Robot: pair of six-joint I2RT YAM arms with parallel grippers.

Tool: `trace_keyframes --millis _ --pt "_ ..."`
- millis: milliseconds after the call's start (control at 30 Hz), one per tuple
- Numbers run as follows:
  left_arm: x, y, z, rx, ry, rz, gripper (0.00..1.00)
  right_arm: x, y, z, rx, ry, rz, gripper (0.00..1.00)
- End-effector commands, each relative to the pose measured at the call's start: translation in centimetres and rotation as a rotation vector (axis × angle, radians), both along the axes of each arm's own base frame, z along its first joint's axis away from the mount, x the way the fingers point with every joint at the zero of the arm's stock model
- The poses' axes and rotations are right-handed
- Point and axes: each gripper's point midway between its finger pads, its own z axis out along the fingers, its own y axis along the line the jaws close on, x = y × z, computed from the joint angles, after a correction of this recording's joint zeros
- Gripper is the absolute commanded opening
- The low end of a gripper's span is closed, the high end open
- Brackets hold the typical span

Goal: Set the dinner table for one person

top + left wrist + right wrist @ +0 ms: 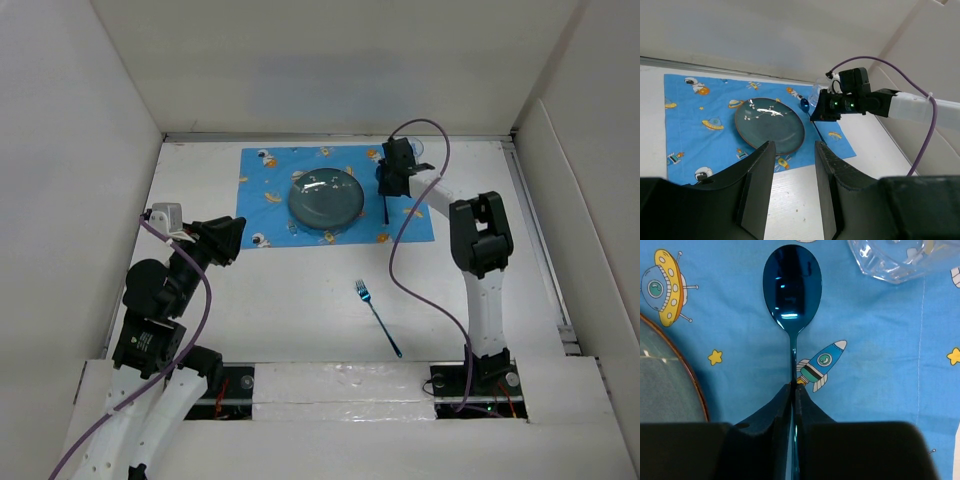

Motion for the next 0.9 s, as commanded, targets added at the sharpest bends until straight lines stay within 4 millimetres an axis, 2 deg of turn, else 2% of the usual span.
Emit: trace_keyframes --millis 0,100,167,200,233,300,333,400,433,467,500,533,567,633,667,700,733,767,800,833,867 --pt "-0.2 -0.2 1.1 -0.011 -0.037 -0.014 0.34 1.1 -0.1 2.0 0.011 -0.038 -0.031 0.23" --pt "-0.2 -0.2 1.1 -0.011 -0.038 -0.012 0.34 0.9 -0.8 2.4 0.013 -0.046 -0.053 0.37" --pt "-0.2 -0.2 1.2 -0.012 -0.04 -0.011 0.34 0.7 -0.9 3.0 0.019 -0.055 -0.053 0.41" --pt "-0.2 -0.2 1.2 -0.012 -0.04 -0.011 0.34 0.5 -1.5 4.5 0.023 -0.083 -0.058 0.45" --pt "-0.2 -0.2 1.2 -0.012 -0.04 -0.011 0.34 0.5 -1.5 4.5 0.022 -0.083 -0.059 0.45" --pt "-0.2 -0.2 1.2 -0.012 -0.041 -0.012 0.34 -0.3 -1.5 5.6 0.031 -0.082 -0.042 0.42" --pt "-0.2 -0.2 1.2 -0.012 -0.043 -0.011 0.34 -0.8 -1.3 8.1 0.057 -0.123 -0.03 0.4" --pt "-0.1 -0.2 1.2 -0.012 -0.04 -0.011 0.34 -2.5 -0.4 10.3 0.086 -0.169 0.0 0.21" --pt "-0.1 -0.2 1.1 -0.011 -0.038 -0.011 0.34 -4.7 0.1 12.1 0.125 -0.219 0.033 0.13" --pt "-0.1 -0.2 1.1 -0.011 -0.037 -0.011 0.34 -6.7 1.9 12.7 0.149 -0.236 0.081 0.05" --pt "-0.2 -0.2 1.2 -0.013 -0.044 -0.011 0.34 -8.4 2.8 13.2 0.175 -0.258 0.106 0.0" --pt "-0.2 -0.1 1.2 -0.014 -0.044 -0.008 0.33 -11.4 3.2 10.2 0.177 -0.221 0.133 0.0" --pt "-0.2 -0.1 1.2 -0.012 -0.041 -0.005 0.33 -14.6 5.6 12.3 0.22 -0.27 0.203 0.0" --pt "0.0 -0.2 1.0 -0.009 -0.034 -0.008 0.28 -18.5 7.0 11.4 0.27 -0.282 0.224 0.0" --pt "-0.1 -0.3 1.0 -0.01 -0.035 -0.014 0.25 -21.8 6.6 9.5 0.271 -0.256 0.235 0.0" --pt "-0.1 -0.3 1.1 -0.01 -0.037 -0.019 0.21 -24.6 8.2 8.6 0.311 -0.224 0.261 0.0" --pt "-0.2 -0.5 1.1 -0.01 -0.04 -0.026 0.04 -26.2 8.1 7.8 0.309 -0.212 0.262 0.0" --pt "-0.1 -0.5 1.1 -0.01 -0.039 -0.029 0.0 -28.2 7.4 5.7 0.293 -0.169 0.255 0.01" --pt "0.0 -0.6 1.0 -0.006 -0.032 -0.029 0.0 -30.6 8.1 5.7 0.325 -0.143 0.265 0.07" --pt "0.0 -0.6 0.9 -0.007 -0.03 -0.032 0.0 -31.8 7.1 4.4 0.279 -0.111 0.242 0.14" --pt "-0.1 -0.7 1.0 -0.009 -0.032 -0.035 0.0 -32.7 6.6 3.8 0.269 -0.091 0.229 0.36"
